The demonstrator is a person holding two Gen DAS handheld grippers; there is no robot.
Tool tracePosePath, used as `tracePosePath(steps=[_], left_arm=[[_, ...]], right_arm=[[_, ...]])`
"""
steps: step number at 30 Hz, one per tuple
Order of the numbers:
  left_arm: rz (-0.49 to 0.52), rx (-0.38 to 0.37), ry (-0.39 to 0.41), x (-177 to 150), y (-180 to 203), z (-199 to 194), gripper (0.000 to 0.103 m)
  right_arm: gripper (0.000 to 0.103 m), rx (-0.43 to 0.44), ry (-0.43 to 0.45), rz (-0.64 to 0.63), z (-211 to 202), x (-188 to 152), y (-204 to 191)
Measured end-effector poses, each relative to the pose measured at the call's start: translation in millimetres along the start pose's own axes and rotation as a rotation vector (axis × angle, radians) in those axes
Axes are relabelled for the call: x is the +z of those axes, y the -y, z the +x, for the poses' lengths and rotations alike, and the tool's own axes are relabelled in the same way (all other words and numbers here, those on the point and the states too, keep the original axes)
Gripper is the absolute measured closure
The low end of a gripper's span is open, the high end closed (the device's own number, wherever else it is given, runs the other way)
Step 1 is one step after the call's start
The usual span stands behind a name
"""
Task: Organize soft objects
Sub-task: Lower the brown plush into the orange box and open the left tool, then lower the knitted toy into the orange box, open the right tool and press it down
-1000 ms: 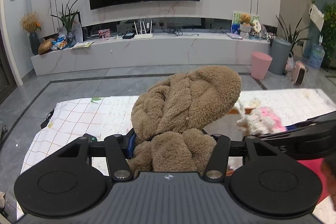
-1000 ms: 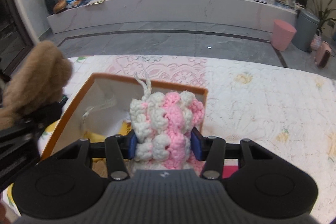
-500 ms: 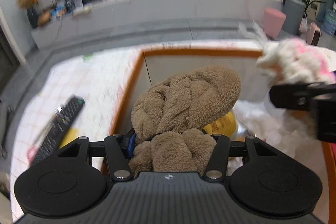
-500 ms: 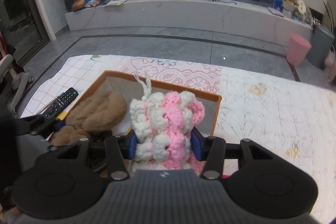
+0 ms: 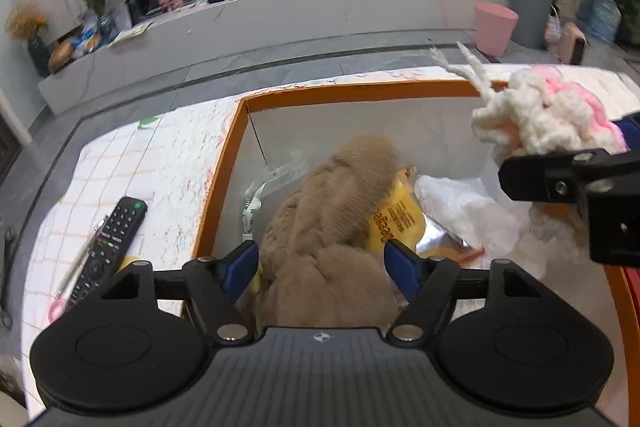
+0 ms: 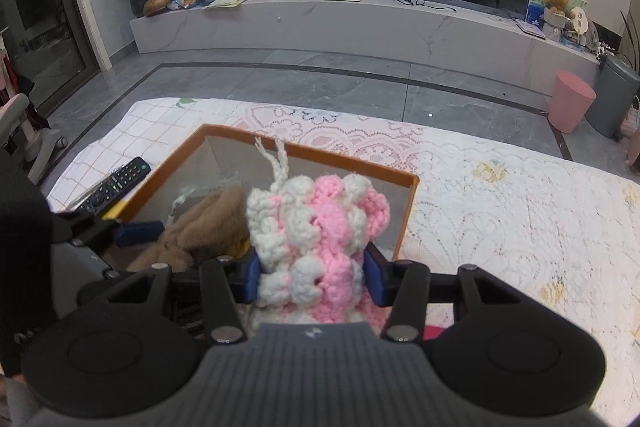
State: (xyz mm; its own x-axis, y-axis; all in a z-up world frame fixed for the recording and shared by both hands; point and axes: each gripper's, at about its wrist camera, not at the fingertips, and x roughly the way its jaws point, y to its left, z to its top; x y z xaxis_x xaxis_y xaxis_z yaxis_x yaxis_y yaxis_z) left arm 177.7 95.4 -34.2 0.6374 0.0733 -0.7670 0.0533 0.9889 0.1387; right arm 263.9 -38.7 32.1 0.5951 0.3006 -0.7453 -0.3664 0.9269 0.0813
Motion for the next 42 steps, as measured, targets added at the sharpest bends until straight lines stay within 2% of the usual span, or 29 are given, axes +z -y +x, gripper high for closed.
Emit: tracePosePath(steps=[3, 7, 10, 15, 18, 22, 25, 29, 31, 33, 35, 38, 39, 42], left_arm=[[0.015, -0.032, 0.025, 1.4, -4.2, -19.4, 0.018], [-0.043, -0.055, 0.065, 0.0, -22.6, -50.5, 0.015], [-0.058, -0.020, 0.064, 2.5, -28.6, -60.4, 0.015], [-0.165, 0.076, 0.097, 10.5, -36.4, -62.1, 0.015], [-0.260, 0.056, 0.127, 7.3, -46.0, -61.9, 0.015], [-0.346, 0.068, 0.096, 1.5, -52.9, -46.3, 0.017], [-0.360, 0.014, 0.104, -4.1, -56.1, -39.4, 0.017], [-0.436, -0.025, 0.128, -18.9, -59.1, -37.5, 0.018], [-0.417, -0.030, 0.129, -20.1, -57.5, -36.5, 0.018], [-0.397, -0.003, 0.142, -20.9, -53.6, -37.1, 0.018], [-0.387, 0.031, 0.154, -21.9, -51.3, -40.6, 0.018], [-0.364, 0.037, 0.184, -23.8, -50.1, -46.8, 0.018], [-0.350, 0.030, 0.188, -24.5, -49.7, -47.6, 0.018], [-0.335, 0.026, 0.187, -23.2, -47.2, -47.9, 0.018]], right_arm=[[0.054, 0.010, 0.003, 0.006, -3.7, -2.7, 1.5], [0.054, 0.011, -0.003, -0.004, -9.1, -3.7, 1.6], [0.054, -0.006, -0.006, -0.018, -10.6, 0.1, 0.9], [0.054, 0.003, -0.030, 0.021, 2.2, 9.3, -6.1], [0.054, -0.021, -0.067, -0.024, 14.0, 10.9, -17.0], [0.054, -0.058, -0.131, -0.101, 33.4, 14.2, -26.1], [0.054, -0.067, -0.148, -0.140, 44.4, 16.3, -32.4], [0.053, -0.134, -0.179, -0.188, 63.6, 13.4, -38.5], [0.049, -0.140, -0.202, -0.202, 73.1, 10.0, -38.4], [0.038, -0.166, -0.218, -0.213, 81.2, 7.0, -36.9], [0.034, -0.161, -0.199, -0.233, 80.5, 6.1, -37.2], [0.026, -0.148, -0.185, -0.244, 67.5, 6.7, -35.6], [0.018, -0.135, -0.189, -0.254, 61.1, 7.1, -35.1], [0.013, -0.091, -0.185, -0.312, 37.9, 7.7, -34.7]])
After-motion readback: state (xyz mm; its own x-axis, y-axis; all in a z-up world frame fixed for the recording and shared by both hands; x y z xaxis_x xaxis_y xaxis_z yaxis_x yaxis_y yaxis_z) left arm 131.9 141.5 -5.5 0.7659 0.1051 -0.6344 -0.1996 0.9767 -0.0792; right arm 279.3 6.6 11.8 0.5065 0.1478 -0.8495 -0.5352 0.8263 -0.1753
